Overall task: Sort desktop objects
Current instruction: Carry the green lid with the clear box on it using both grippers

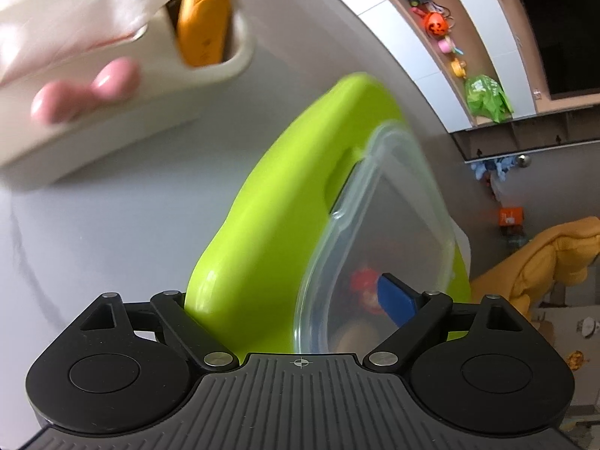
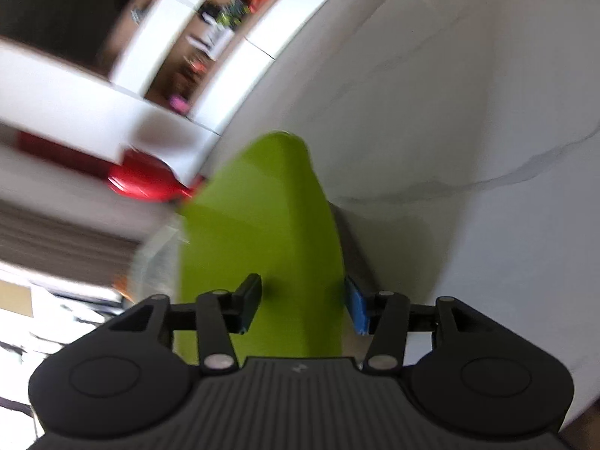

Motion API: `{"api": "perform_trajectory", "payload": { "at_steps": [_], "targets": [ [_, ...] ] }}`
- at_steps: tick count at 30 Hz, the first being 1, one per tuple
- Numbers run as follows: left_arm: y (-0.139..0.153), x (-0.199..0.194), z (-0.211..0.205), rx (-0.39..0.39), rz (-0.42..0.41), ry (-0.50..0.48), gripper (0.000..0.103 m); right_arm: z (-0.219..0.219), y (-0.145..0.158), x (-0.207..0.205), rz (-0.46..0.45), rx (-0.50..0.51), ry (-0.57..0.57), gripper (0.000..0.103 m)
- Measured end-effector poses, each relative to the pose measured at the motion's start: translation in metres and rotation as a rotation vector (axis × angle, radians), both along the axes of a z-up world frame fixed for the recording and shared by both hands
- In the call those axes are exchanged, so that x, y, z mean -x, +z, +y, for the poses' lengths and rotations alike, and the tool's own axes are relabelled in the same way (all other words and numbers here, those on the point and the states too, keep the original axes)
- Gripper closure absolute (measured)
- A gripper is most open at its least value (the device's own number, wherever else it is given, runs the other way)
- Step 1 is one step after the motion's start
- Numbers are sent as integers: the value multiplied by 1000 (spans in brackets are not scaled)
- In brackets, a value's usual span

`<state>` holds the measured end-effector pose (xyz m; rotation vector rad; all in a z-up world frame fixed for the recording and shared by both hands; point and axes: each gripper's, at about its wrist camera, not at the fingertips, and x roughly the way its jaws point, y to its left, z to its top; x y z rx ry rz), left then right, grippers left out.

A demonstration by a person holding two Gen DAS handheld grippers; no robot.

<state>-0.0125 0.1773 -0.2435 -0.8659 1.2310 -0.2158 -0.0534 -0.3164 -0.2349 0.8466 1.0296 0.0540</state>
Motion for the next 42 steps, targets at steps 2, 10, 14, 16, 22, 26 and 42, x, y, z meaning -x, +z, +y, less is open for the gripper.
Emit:
{"api": "perform_trajectory", "payload": {
  "at_steps": [2,10,14,16,22,26,42],
  "targets": [
    [-2,8,5,13,-1,-16,9,1,2,4,-5,24,23,47],
    [2,41,40,144,23,111,9,-12,12,11,-19,45,-15,41],
    [20,64,54,39,-8,190,8,-18,26,9,-57,99,-11,39],
    [32,69,52,-97,-30,194,8,-12,32,-1,-67,140,26,38],
    [40,45,23,-290,-99,54,8,10,37,-25,-40,204,127,34],
    [26,22,17,-250,-94,33,8,18,34,-28,-30,166,127,35],
    [24,8,-32,-354,-116,-21,7,12,24,-38,-17,82,171,39]
  ]
}}
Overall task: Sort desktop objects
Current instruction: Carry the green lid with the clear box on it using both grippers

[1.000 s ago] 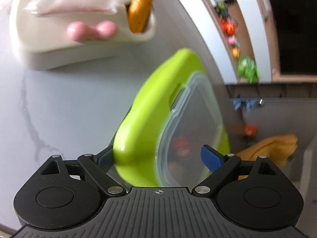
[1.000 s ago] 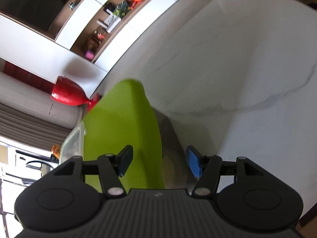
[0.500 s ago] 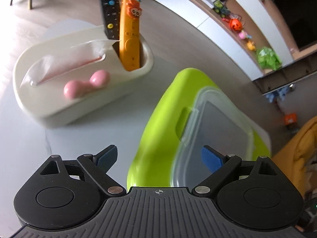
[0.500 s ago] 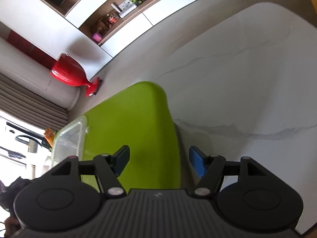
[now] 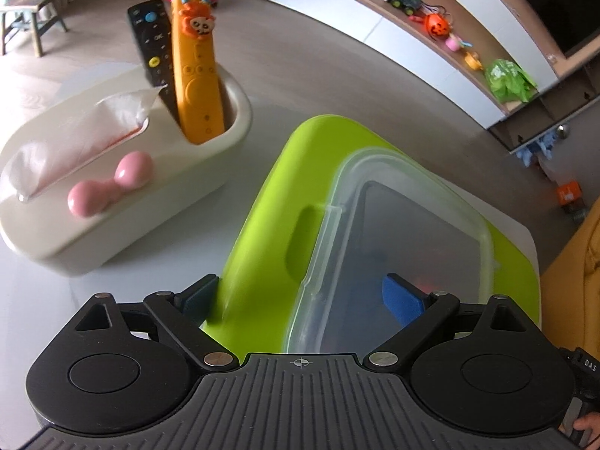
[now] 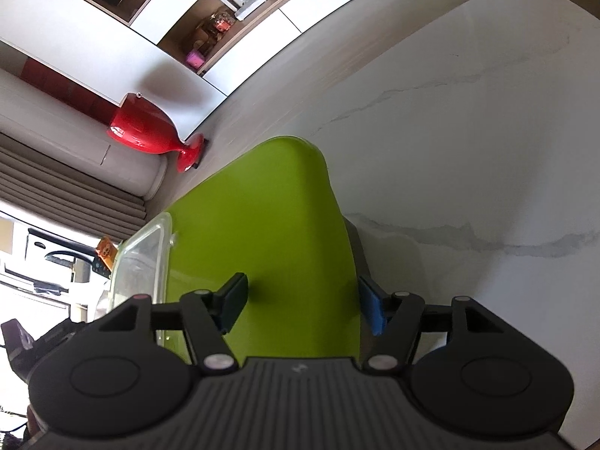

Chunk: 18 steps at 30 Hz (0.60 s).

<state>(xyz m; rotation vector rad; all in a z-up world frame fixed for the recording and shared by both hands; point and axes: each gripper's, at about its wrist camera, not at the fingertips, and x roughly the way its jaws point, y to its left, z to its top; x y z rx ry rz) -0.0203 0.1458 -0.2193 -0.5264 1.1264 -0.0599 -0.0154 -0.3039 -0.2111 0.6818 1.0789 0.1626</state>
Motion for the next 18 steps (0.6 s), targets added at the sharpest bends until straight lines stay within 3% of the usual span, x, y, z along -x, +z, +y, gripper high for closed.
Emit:
{"api": "perform_trajectory", "payload": {
  "at_steps": [5,7,9,12,18],
  "targets": [
    [8,19,-8,-12,-1,39,9,-10,6,-8,-32,-1,28,43],
    [12,28,-15,-51,2,43,11,-13,9,-14,-48,11,46,44],
    [15,37,-23,-98,6,43,19,-14,13,-22,-63,21,72,45],
    [21,53,-32,-142,-2,48,19,-12,18,-33,-88,48,126,46],
    [26,79,-32,-116,-1,116,21,-8,17,-47,-88,37,165,46]
  ]
}}
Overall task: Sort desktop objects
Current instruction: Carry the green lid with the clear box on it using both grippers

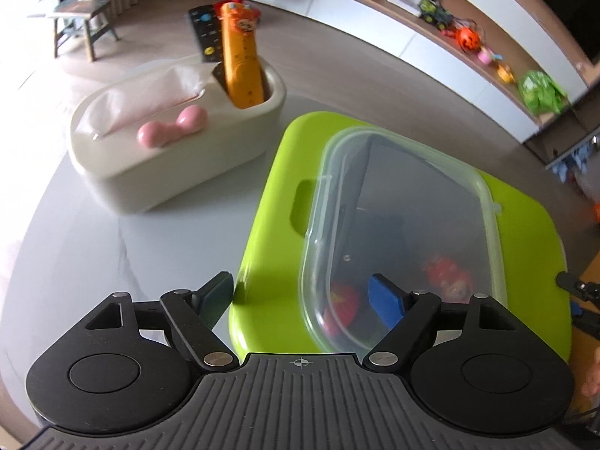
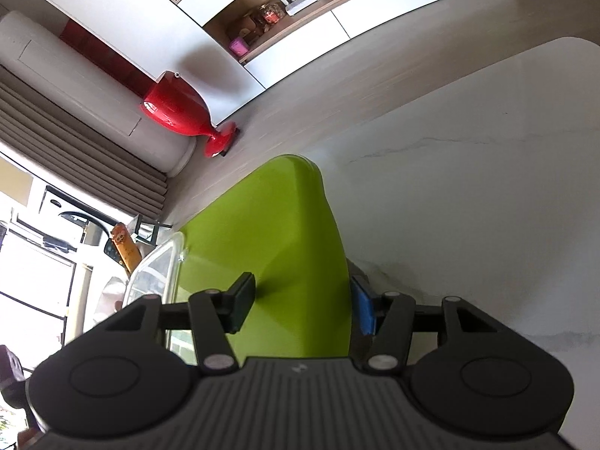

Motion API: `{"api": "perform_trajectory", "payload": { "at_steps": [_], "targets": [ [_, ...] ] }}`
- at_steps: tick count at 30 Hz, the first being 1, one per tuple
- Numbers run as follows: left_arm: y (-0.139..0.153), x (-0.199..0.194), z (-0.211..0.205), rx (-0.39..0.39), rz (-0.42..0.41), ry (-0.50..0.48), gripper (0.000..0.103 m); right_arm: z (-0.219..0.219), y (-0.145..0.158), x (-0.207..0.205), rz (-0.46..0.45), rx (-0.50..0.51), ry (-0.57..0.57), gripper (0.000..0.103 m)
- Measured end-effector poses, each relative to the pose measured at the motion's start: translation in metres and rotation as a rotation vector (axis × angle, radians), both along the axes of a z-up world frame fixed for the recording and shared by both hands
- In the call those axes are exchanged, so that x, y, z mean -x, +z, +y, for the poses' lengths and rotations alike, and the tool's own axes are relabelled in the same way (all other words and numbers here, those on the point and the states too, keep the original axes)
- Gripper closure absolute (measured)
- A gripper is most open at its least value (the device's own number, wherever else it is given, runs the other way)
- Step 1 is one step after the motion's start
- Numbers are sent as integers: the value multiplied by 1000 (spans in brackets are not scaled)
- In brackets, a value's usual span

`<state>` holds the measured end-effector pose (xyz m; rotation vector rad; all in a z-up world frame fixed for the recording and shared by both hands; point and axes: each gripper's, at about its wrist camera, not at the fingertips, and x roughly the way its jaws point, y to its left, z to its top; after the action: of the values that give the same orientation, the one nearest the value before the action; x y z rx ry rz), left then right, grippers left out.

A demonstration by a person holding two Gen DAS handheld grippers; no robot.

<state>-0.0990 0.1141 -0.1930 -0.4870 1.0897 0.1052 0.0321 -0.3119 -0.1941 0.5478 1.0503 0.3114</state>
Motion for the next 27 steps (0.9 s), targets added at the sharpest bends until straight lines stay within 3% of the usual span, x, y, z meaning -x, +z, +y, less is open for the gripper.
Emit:
{"api": "perform_trajectory", "payload": {
  "at_steps": [10,20,27],
  "targets": [
    [-4,27,-1,41,14,79,22,12,-6,-10,29,29,60,37],
    [4,17,8,27,-5,109,20,3,-5,-16,5,4,66,34],
    [-7,-5,20,120,-30,97,11,-6,-9,-23,0,-27,113,25]
  ]
}}
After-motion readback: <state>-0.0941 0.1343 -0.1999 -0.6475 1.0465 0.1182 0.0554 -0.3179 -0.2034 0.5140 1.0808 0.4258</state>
